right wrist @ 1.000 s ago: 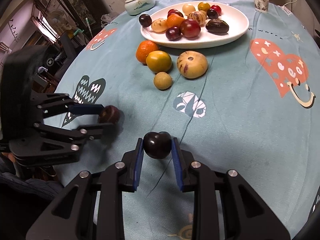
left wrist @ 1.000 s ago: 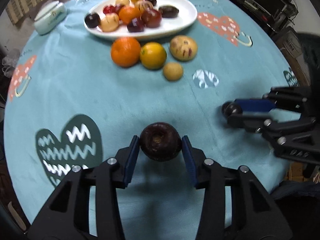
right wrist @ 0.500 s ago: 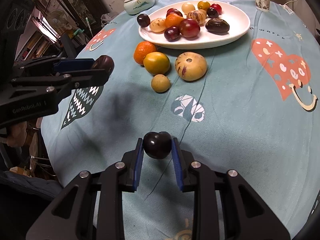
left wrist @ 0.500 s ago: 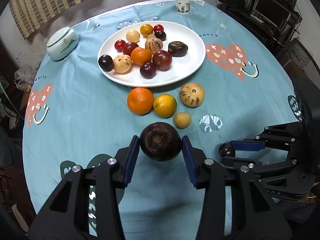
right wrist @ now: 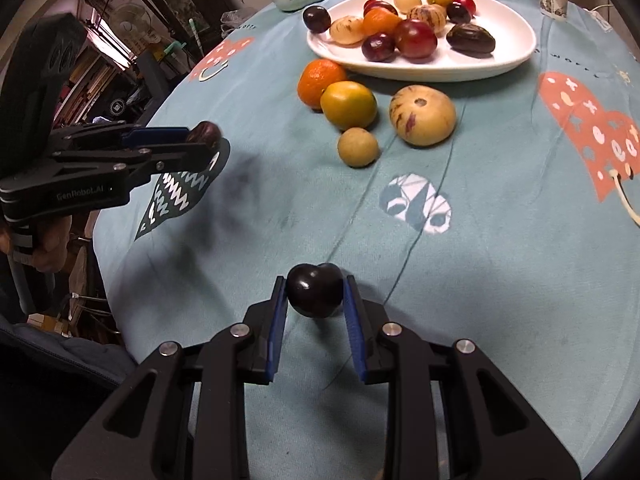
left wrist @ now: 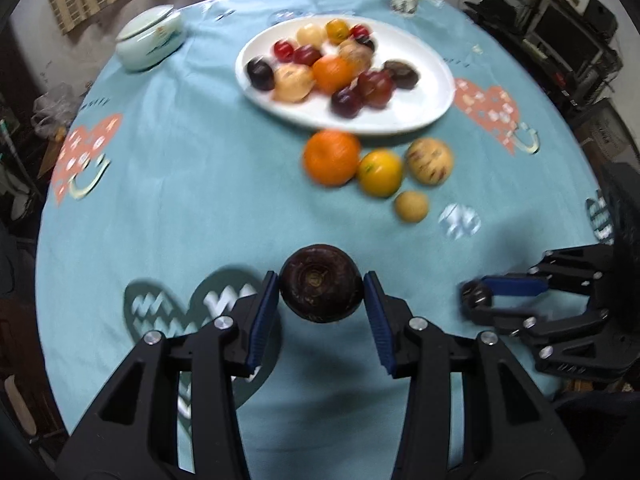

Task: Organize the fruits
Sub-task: 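Carry both held dark plums over the plate, then open both tools to drop the plums onto the plate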

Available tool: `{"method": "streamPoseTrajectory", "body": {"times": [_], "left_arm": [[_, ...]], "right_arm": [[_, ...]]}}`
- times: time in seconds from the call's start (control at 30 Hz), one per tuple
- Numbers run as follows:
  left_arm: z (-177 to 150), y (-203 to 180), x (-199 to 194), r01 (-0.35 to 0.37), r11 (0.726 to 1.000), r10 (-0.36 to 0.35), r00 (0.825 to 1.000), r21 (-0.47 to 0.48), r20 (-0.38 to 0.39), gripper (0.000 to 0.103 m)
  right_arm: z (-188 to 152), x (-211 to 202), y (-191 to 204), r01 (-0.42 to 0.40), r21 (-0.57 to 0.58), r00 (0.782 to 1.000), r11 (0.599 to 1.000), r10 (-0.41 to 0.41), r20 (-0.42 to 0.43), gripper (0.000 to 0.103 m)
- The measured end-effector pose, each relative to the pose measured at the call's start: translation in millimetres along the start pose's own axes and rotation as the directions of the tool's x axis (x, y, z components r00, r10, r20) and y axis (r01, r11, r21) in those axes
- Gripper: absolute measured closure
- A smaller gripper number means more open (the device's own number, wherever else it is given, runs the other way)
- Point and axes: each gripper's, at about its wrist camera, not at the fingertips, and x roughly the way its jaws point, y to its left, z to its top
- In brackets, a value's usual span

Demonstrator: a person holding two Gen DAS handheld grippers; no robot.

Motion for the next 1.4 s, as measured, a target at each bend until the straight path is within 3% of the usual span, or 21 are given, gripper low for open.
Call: {"method": "streamPoseTrajectory", "body": {"times": [0.17, 0.27, 0.4, 0.5, 0.67, 0.73, 0.83, 0.93, 1.13, 1.4], "left_arm": [[62.4, -12.8, -7.1, 0.026, 0.999, -0.031, 0.995, 0.044, 0.096, 0.059], [105.5, -12.2, -9.0, 0.015, 0.999, -0.021, 0.989, 0.039, 0.149, 0.059], [156.4, -8.8, 7.3, -0.012, 1.0, 0.008, 0.987, 0.022, 0.162, 0.059], [181.2, -6.8, 28.7, -0.027, 1.0, 0.025, 0.989, 0.014, 0.148, 0.058], [196.5, -1.3, 55.0, -0.032, 0.999, 0.031, 0.993, 0.007, 0.115, 0.058], [195.9, 7.0, 51.8, -0.018, 1.0, 0.018, 0.991, -0.007, 0.13, 0.058], [195.5, 24.7, 45.5, -0.032, 0.999, 0.037, 0.988, -0.038, 0.15, 0.055], [182.9, 57.6, 31.3, -0.04, 0.991, 0.064, 0.981, -0.129, 0.185, 0.052], [144.2, 109.2, 31.9, -0.106, 0.954, 0.143, 0.983, -0.279, 0.115, 0.051], [88.9, 85.2, 14.6, -0.05, 0.974, 0.077, 0.99, -0.221, 0.116, 0.046]], "right_arm": [[42.1, -27.9, -7.9, 0.053, -0.049, 0.994, 0.997, -0.048, 0.103, 0.075], [87.9, -59.3, -20.9, 0.103, -0.053, 0.968, 0.993, -0.088, 0.234, 0.075], [142.4, -72.6, -43.9, 0.206, -0.041, 0.927, 0.978, -0.181, 0.328, 0.075], [174.4, -61.1, -64.5, 0.24, -0.005, 0.917, 0.971, -0.225, 0.328, 0.073], [211.6, -19.6, -93.6, 0.256, 0.031, 0.935, 0.966, -0.255, 0.248, 0.073], [215.9, -11.1, -99.2, 0.278, 0.038, 0.931, 0.96, -0.279, 0.234, 0.073], [219.3, -8.2, -108.9, 0.239, 0.058, 0.939, 0.969, -0.246, 0.239, 0.071], [215.6, -11.1, -110.8, 0.214, 0.068, 0.944, 0.974, -0.224, 0.241, 0.071], [178.5, -21.7, -94.0, 0.154, 0.022, 0.961, 0.988, -0.155, 0.229, 0.071], [100.2, -25.9, -46.3, 0.121, -0.063, 0.978, 0.991, -0.108, 0.181, 0.071]]}}
